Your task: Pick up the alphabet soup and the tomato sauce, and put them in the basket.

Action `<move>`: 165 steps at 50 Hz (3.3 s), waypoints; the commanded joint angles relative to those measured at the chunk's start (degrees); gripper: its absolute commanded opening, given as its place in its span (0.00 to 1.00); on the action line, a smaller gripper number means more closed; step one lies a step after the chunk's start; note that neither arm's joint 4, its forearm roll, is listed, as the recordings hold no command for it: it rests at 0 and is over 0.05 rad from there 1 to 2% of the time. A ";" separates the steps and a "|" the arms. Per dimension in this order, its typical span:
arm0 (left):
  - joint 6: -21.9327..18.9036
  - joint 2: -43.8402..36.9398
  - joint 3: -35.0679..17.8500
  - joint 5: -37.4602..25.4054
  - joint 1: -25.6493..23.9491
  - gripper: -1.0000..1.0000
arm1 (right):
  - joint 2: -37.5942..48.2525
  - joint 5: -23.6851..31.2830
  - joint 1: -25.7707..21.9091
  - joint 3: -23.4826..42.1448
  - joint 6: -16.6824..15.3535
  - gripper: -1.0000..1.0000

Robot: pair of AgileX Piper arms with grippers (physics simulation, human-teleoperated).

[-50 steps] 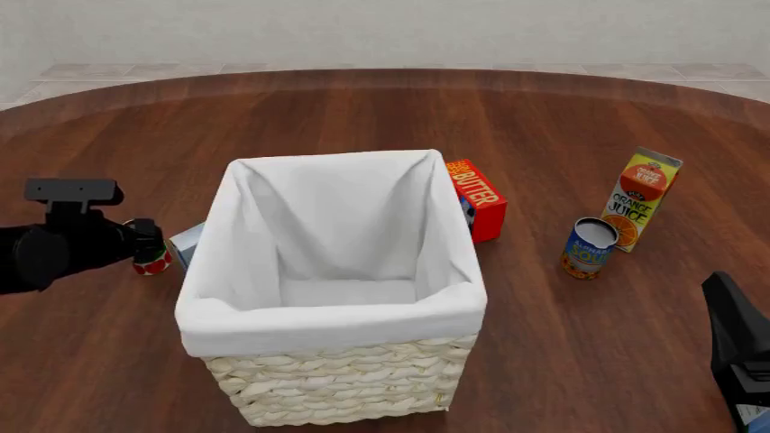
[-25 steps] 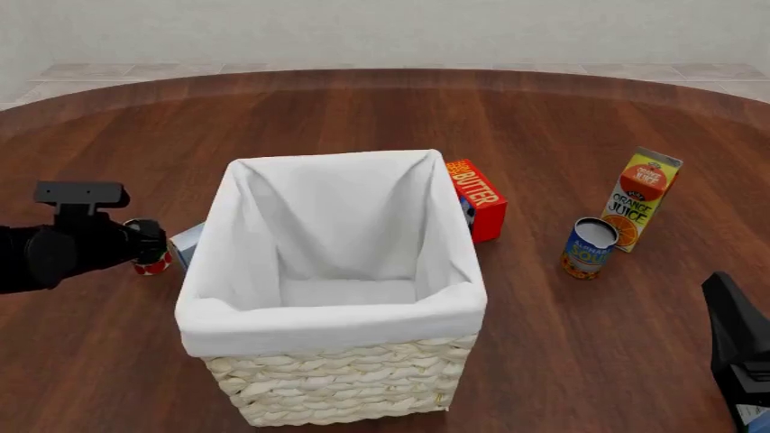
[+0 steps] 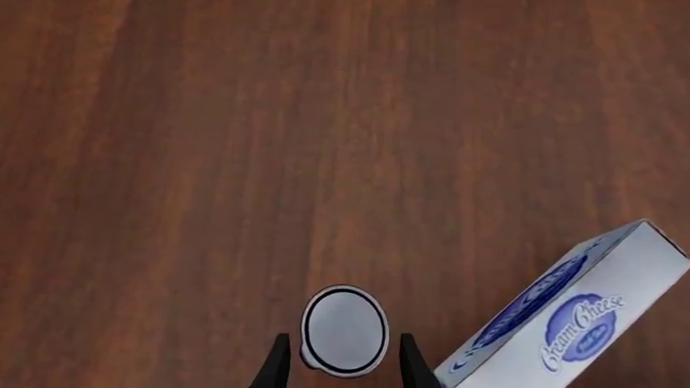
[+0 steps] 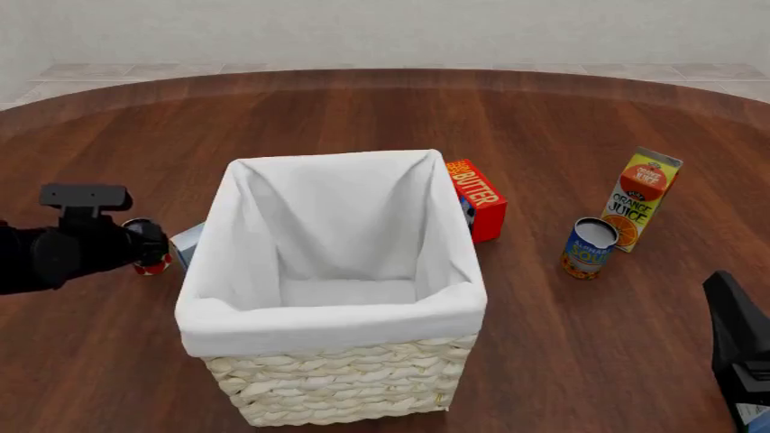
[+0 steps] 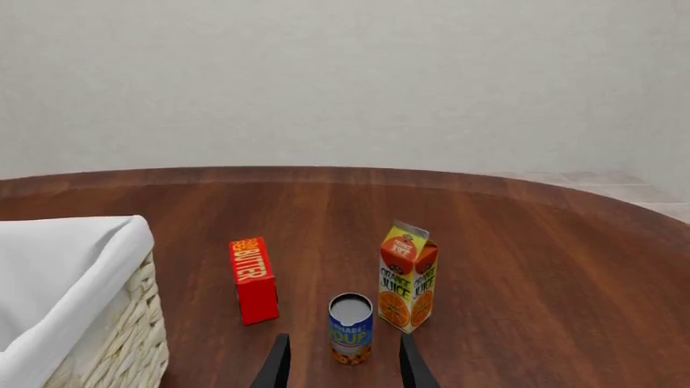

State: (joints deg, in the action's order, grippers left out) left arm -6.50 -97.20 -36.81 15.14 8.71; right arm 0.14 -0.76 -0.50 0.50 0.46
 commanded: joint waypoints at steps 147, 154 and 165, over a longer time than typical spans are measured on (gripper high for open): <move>1.01 27.28 -6.17 -14.79 -10.53 0.00 | -0.12 0.00 -0.23 0.28 -0.47 1.00; 1.50 30.70 -8.10 -17.55 -13.69 0.00 | -0.12 0.03 -0.27 0.22 -0.49 1.00; 0.98 33.78 -10.97 -20.59 -16.81 0.00 | -0.12 0.00 -0.28 0.19 -0.48 1.00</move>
State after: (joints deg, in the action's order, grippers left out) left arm -4.16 -66.68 -45.49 -2.88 -5.14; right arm 0.02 -0.75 -0.75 0.72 -0.02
